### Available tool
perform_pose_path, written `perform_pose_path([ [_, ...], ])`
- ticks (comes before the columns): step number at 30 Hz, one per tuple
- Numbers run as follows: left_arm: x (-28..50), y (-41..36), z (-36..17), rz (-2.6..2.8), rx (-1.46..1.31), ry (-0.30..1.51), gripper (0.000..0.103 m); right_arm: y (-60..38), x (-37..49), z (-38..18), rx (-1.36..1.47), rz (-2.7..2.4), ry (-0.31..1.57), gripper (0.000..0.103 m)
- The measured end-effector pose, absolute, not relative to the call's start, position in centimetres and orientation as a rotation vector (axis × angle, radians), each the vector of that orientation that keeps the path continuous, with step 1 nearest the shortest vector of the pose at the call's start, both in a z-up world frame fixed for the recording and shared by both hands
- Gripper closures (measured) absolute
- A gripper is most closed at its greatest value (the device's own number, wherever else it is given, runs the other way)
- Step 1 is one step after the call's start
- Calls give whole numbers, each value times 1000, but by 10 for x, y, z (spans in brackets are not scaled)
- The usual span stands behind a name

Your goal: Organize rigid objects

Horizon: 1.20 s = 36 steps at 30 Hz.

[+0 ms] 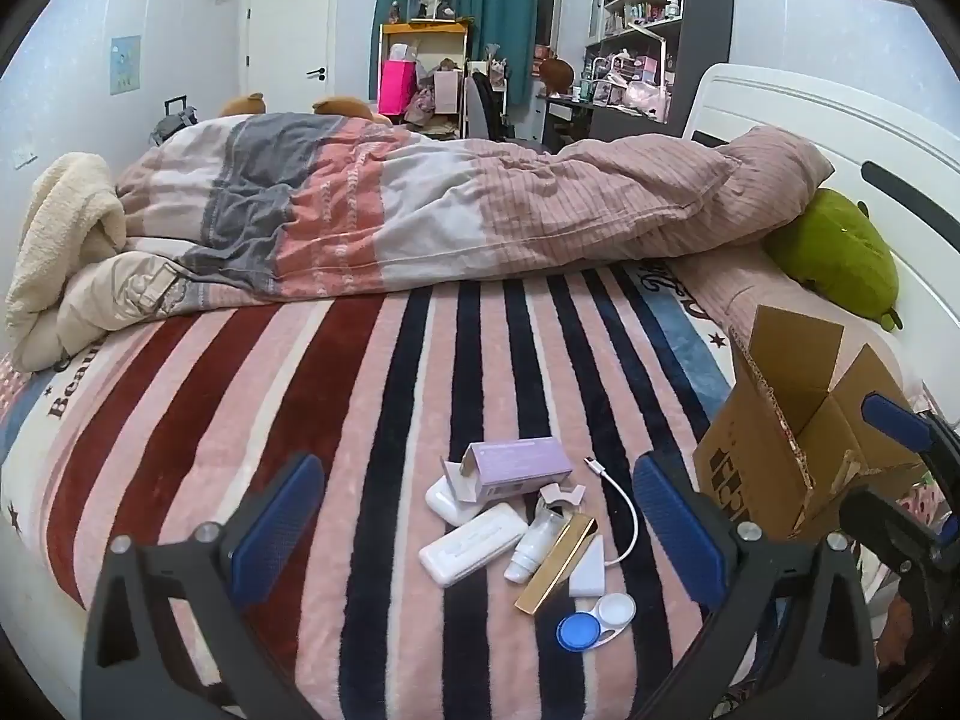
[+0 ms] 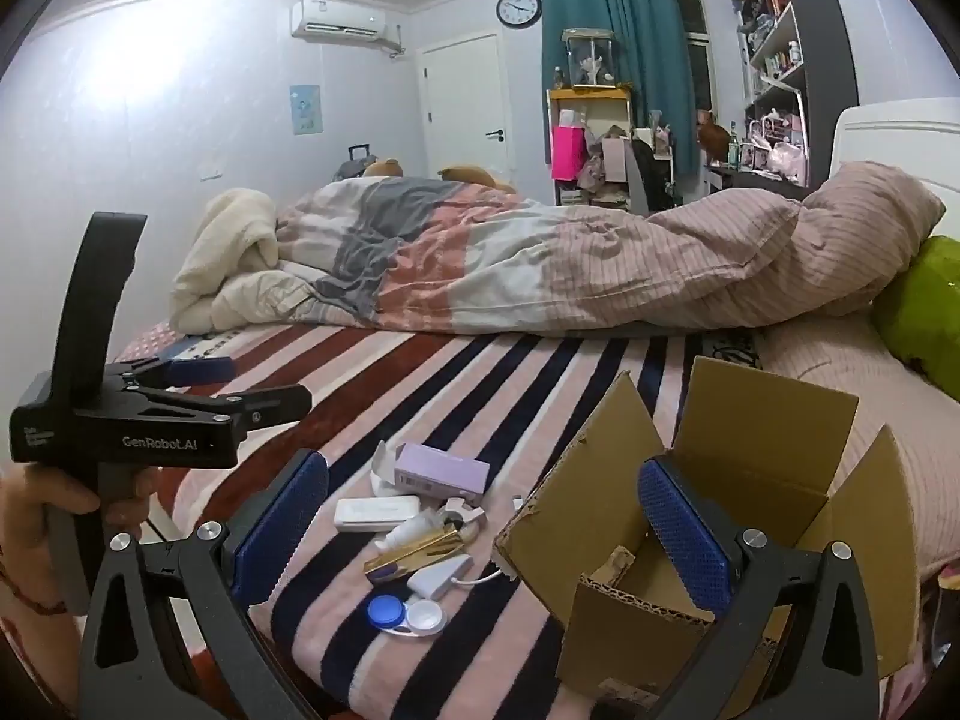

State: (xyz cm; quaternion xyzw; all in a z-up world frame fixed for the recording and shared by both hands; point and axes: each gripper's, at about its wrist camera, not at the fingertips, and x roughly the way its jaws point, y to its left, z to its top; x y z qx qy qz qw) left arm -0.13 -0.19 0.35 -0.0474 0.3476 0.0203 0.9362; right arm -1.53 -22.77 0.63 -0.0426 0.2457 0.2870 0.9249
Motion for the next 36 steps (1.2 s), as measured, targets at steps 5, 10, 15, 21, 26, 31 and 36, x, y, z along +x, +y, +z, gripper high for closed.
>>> perform_pose_path([
  [5, -6, 2, 0, 55, -92, 708, 0, -231, -15, 6, -87, 590, 501, 0],
  [10, -6, 5, -2, 60, -91, 709, 0, -230, -17, 6, -84, 592, 504, 0],
  [15, -7, 3, -1, 58, -89, 709, 0, -228, -17, 5, -84, 592, 506, 0],
  [21, -8, 5, -3, 61, -93, 705, 0, -227, -17, 4, -88, 586, 509, 0],
  [26, -10, 6, -3, 61, -95, 702, 0, -227, -20, 3, -85, 571, 511, 0],
  [31, -12, 7, -2, 64, -96, 697, 0, -223, -20, 6, -88, 561, 505, 0],
  [36, -14, 8, 0, 70, -96, 697, 0, -221, -20, 9, -97, 558, 501, 0],
])
